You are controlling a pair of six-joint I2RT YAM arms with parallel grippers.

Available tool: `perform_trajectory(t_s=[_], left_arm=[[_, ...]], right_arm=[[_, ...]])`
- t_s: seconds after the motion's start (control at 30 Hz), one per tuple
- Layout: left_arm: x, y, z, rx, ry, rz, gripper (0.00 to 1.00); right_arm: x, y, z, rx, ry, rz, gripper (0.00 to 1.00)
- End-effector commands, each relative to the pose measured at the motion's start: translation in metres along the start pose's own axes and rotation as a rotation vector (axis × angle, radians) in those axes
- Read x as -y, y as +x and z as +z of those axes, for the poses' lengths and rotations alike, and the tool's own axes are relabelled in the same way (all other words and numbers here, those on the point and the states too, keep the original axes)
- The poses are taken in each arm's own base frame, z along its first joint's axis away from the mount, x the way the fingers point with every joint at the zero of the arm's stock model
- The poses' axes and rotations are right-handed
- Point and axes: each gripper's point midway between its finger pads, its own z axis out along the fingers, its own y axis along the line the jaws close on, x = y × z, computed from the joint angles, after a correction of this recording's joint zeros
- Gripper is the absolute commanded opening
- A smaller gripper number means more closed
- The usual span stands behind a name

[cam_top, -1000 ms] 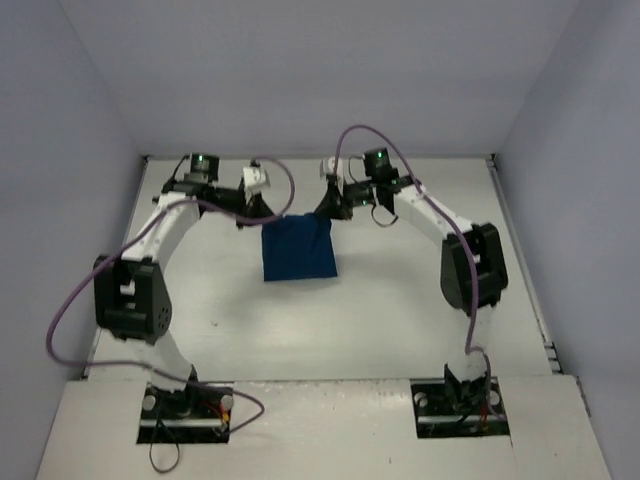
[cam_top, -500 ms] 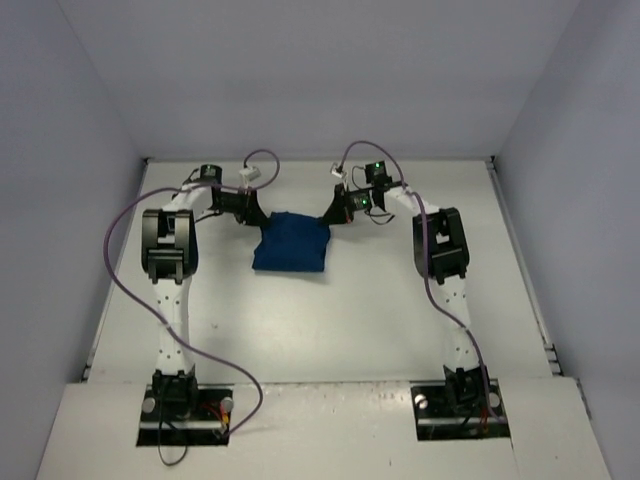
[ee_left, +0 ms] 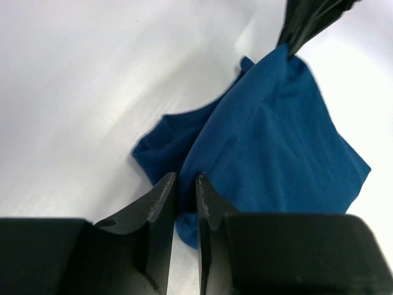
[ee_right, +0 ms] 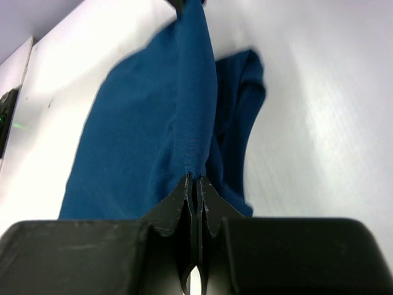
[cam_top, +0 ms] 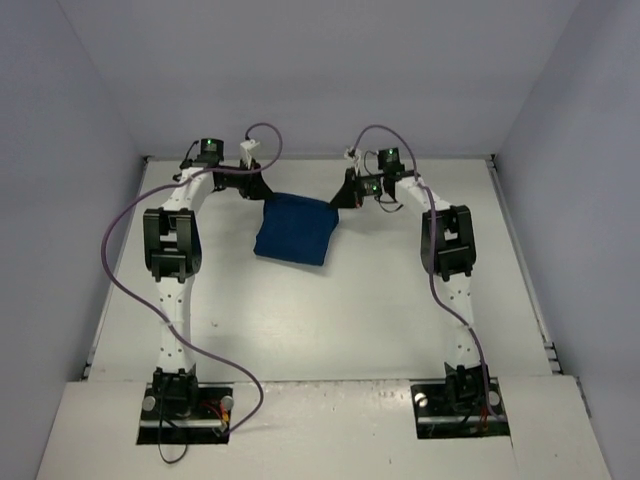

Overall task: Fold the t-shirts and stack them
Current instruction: Fold the long partially folded tshirt into a neat square

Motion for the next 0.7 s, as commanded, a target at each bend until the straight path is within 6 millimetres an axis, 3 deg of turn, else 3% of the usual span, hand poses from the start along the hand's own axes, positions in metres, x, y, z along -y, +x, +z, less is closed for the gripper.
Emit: perform_trajectory(t_s=[0.0,0.1,0.23,0.3,0.33,0.43,0.57,0.67], left_arm=[[-0.008,-0.037,-0.004,0.054,-0.050,0.092,0.19],[-0.017,-0.044,0.000,0.078,-0.083,0.102,0.30],[-0.028,-0.065,-0.004,0.165,-0.168,0.094,0.69],[-0.026,-0.086,-0.015,0.201,-0.230,0.125,0.91],[-0.032,-0.095,-0.021,0.208,-0.295,0.125,0.92],[-0.033,-0.117,-0.047,0.218,-0.417,0.129,0.92],[-0.014,-0.135,-0.081,0.240,-0.543,0.110,0.92],[0.029,-0.161,-0.105,0.314,-0.551,0.091,0.92]], right_arm=[[0.000,-0.045,-0.005,0.054,0.005,-0.085,0.00],[0.008,-0.040,-0.004,0.053,0.012,-0.056,0.00],[0.021,-0.046,-0.008,0.067,0.045,-0.046,0.02],[0.031,-0.043,-0.014,0.070,0.084,-0.009,0.40],[0.034,-0.042,-0.017,0.069,0.103,-0.001,0.58],[0.038,-0.051,-0.035,0.079,0.173,-0.015,0.86],[0.025,-0.084,-0.069,0.121,0.234,-0.048,0.94],[0.010,-0.109,-0.092,0.152,0.266,-0.079,0.96]])
